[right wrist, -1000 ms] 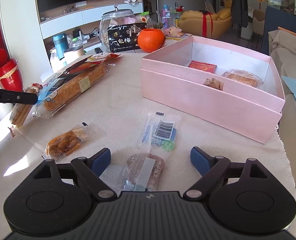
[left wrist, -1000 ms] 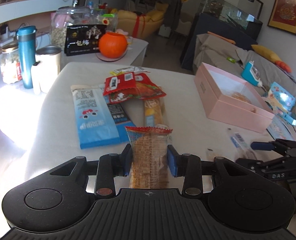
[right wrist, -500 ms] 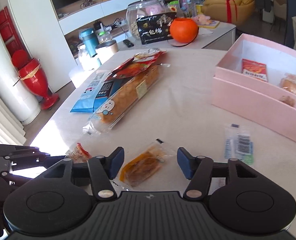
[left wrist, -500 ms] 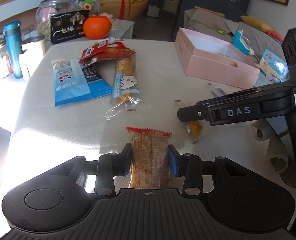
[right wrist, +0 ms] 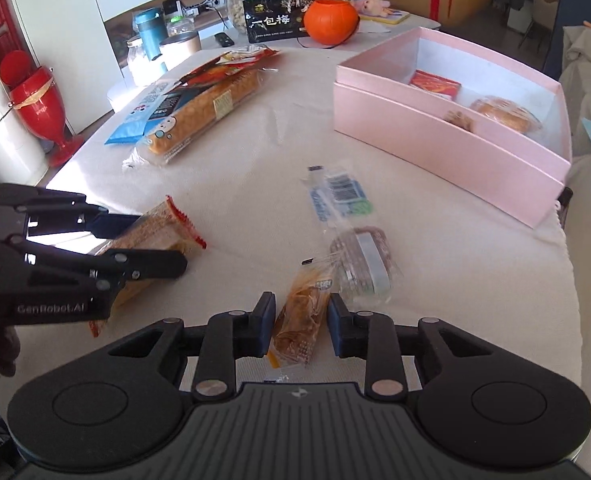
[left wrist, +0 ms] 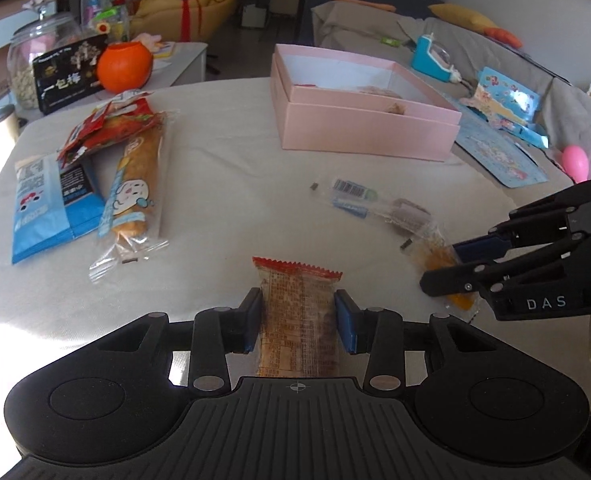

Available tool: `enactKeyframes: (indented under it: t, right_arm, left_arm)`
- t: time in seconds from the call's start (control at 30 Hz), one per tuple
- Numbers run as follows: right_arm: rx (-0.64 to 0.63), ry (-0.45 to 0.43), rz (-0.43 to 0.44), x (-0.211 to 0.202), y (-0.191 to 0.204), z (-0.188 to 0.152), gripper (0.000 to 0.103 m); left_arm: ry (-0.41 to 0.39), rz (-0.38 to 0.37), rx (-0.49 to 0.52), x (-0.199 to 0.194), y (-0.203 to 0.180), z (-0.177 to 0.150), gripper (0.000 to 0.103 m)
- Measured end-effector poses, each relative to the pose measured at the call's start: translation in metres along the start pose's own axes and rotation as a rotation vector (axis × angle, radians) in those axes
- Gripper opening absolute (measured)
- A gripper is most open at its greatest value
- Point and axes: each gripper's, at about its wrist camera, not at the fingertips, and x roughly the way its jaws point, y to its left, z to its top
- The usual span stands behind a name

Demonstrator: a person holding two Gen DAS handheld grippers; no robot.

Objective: Organize snacks
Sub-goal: 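Hold the wafer packet in the left tool while the right tool grasps a small pastry packet, then lower both held packets into the pink box and open both tools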

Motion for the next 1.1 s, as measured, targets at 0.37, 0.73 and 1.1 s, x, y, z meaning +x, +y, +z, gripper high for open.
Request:
enactKeyframes:
  t: [0.37,0.73,1.1]
  right_arm:
    - [0.017,-0.048,-0.03,-0.01,-0.001,-0.021,0.046]
    - [0.072,-0.083,-0.026,-0.017,-0.013,-0.028,0.032]
    - [0.048,-0.228,-0.065,-0.085,-0.033,-0.005,0.02]
  left_arm:
    - [0.077,-0.016,0.075,-0.01,-0.003,-0.011,0.044]
    - [0.074,-0.042,0.114,-0.011,-0.006,-0.017,0.047]
    - [-0.089,-0.126,0.037,-0.036,0.005,0.034,0.04]
